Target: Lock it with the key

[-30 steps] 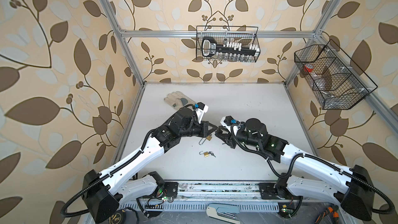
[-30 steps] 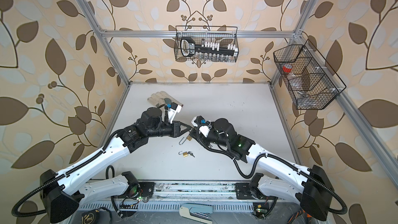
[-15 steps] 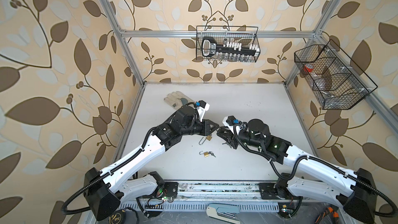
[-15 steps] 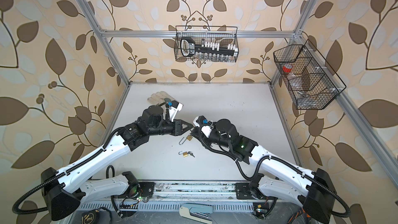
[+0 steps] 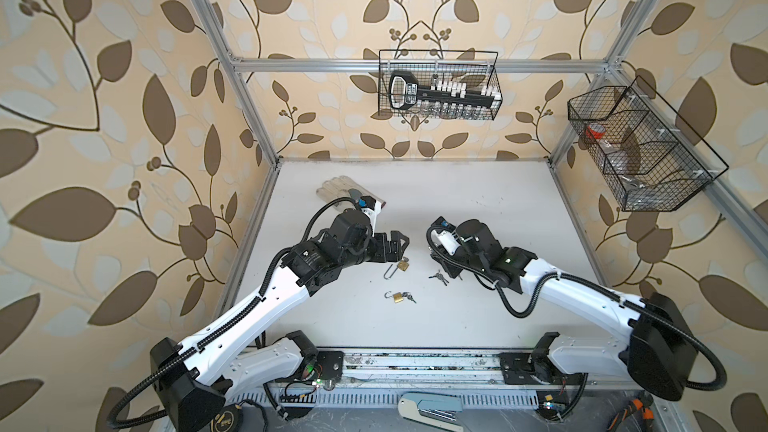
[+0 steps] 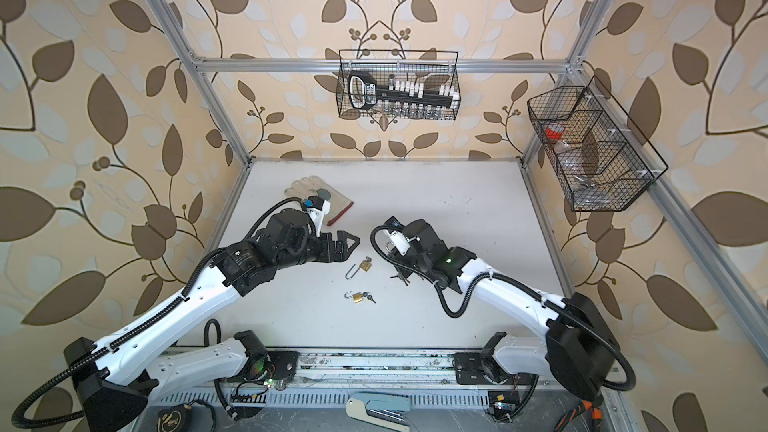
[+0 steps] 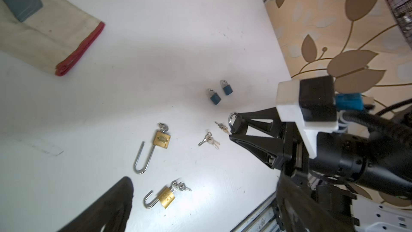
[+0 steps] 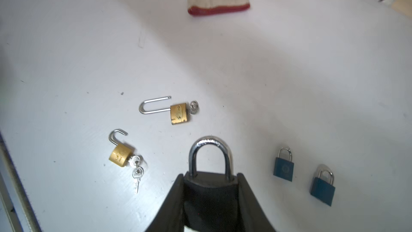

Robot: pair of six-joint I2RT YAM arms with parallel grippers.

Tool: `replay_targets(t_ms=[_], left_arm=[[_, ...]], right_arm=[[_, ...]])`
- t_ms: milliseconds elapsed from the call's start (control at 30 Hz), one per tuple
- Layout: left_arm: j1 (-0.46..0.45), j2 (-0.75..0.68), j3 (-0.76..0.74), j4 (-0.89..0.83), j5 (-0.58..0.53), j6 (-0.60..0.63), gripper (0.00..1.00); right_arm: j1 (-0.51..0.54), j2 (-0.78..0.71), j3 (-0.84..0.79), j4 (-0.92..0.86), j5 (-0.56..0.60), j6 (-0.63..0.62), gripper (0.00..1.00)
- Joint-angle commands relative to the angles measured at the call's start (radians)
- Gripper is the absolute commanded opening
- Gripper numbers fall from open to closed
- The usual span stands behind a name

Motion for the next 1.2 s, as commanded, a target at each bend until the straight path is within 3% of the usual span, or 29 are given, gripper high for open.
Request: replay_targets(t_ms=[0,267,500,767,1167], left_arm=[[0.005,-0.001,-0.029,-0.091,-0.106,-0.026,0.99],[0.029,0.029,-0.035,-0.173,-0.157,-0.047,0.99],[0.037,-0.081,-0.084,-0.141,-0.179,-0.056,0.99],[0.039,-0.073,-0.086,-0.164,-0.188,-0.128,0.99],[0.040,-0.125,-0.122,-0.086,-0.142,-0.040,0.99]], right_arm=[[-0.015,0.079,0.082,-0.082,0.049,0.000,0.00],[-0.090,0.327,0.220,-0.150,0.025,-0.027,0.00],[-0.111,0.442,0.286,-0.170,0.013,-0.051,0.00],[-0.111,0.516,0.326,-0.172,0.024,-0.062,0.00],[-0.111,0.585,0.340,-0.169,0.045,-0.066,0.17]])
